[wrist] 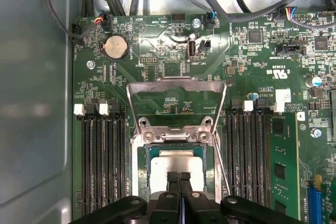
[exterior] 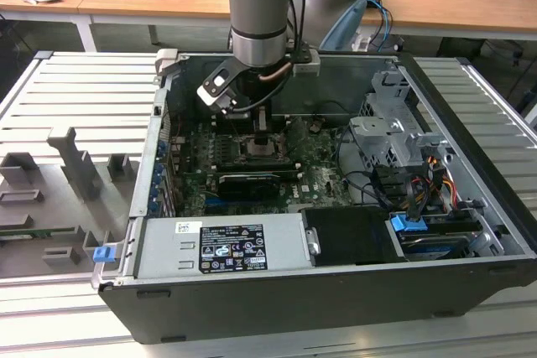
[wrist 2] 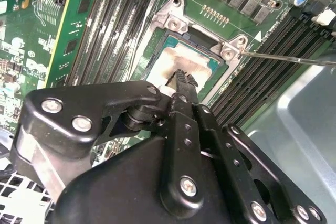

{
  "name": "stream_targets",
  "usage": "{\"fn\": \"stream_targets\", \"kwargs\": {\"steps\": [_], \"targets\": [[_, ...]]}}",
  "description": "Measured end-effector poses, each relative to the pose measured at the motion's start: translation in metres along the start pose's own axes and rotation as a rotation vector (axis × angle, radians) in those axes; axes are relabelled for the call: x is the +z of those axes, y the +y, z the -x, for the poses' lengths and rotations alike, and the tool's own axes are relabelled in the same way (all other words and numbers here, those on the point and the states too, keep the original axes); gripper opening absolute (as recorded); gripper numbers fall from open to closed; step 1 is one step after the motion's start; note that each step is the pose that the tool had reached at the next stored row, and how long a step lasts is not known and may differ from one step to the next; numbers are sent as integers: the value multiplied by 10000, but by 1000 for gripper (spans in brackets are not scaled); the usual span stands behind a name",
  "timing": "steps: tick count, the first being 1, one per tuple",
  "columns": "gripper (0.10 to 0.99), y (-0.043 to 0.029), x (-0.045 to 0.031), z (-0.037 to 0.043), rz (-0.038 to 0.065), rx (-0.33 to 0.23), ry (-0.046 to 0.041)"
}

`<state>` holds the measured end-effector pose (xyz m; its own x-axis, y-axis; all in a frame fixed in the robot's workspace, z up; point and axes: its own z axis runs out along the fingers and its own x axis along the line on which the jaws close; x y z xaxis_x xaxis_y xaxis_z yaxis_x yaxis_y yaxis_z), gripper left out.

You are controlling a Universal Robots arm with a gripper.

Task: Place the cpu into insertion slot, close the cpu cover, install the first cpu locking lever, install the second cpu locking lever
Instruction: 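Close the cpu cover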

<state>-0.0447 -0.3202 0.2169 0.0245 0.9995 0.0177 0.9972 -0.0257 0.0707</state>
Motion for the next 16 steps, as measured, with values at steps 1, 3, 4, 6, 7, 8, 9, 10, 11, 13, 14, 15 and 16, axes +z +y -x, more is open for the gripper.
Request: {"fn": "stream_targets", "kwargs": {"steps": [1,3,4,6,7,8,9,10,11,13,14,15,16], "targets": [[106,21,1,0,-8,0,-10],[106,77,6,-2,-11,22,-39],[106,90,6,-2,-15,44,-43],[106,100,7,-3,-65,82,-48],[106,101,3,-3,-85,102,-51],[106,102,-5,-4,-91,118,-55],[106,105,-43,-6,-90,136,-57],[106,109,-100,-12,-91,143,-74],[106,110,-119,-13,-91,145,-77],[106,113,-160,-19,-90,141,-109],[106,114,-176,-20,-90,142,-112],[106,115,-187,-21,-90,143,-113],[106,115,-194,-21,-90,144,-113]]}}
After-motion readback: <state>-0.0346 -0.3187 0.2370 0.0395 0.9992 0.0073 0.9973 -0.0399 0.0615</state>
